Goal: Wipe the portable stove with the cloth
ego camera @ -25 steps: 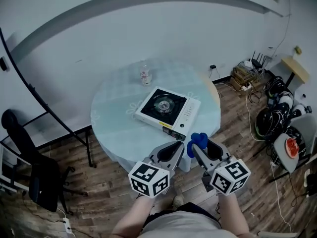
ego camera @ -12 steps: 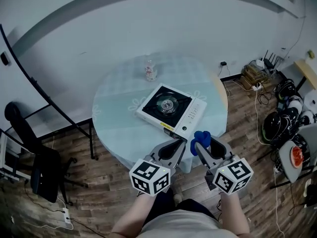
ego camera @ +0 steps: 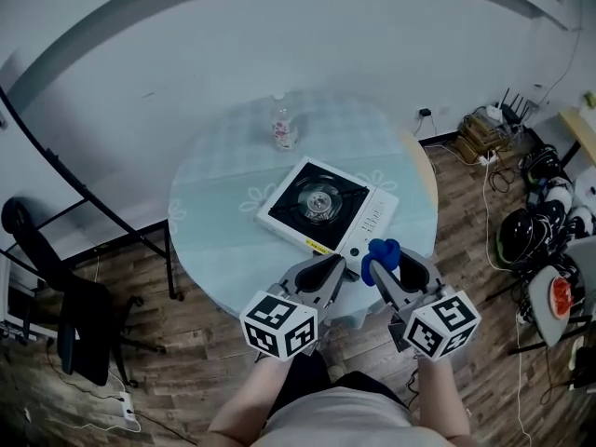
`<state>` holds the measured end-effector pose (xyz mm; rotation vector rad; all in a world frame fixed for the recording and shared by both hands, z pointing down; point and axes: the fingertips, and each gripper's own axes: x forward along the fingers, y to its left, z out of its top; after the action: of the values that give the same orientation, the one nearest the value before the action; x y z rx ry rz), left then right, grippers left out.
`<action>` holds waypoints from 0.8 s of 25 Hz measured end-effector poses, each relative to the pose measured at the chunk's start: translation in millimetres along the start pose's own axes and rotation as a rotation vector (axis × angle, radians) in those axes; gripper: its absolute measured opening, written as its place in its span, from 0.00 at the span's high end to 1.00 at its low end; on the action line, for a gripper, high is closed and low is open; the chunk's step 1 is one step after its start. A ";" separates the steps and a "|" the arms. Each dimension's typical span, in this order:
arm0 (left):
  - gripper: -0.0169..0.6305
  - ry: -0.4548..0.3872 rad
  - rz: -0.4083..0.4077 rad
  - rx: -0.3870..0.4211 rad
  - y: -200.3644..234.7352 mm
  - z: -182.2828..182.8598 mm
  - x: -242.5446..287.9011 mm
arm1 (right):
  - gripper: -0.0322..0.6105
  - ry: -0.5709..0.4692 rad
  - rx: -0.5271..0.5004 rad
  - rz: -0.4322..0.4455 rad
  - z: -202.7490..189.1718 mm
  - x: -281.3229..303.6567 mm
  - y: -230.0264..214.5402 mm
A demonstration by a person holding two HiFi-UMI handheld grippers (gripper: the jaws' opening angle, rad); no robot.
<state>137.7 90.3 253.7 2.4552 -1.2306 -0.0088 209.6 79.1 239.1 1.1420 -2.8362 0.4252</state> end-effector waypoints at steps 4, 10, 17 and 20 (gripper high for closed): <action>0.91 0.007 -0.013 -0.008 26.0 11.3 16.9 | 0.68 0.013 -0.011 0.018 7.1 31.1 -7.9; 0.91 0.031 -0.027 -0.015 67.5 26.3 43.2 | 0.68 0.037 -0.018 -0.015 15.3 81.2 -35.6; 0.91 0.048 -0.022 -0.043 118.0 43.4 66.6 | 0.68 0.040 -0.022 -0.047 36.6 136.1 -68.4; 0.91 0.062 -0.015 -0.044 135.5 47.5 76.6 | 0.68 0.041 -0.038 -0.050 45.1 156.1 -79.3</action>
<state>72.0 -57.8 269.7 2.4082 -1.1737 0.0361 153.3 -92.7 238.0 1.1812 -2.7620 0.3856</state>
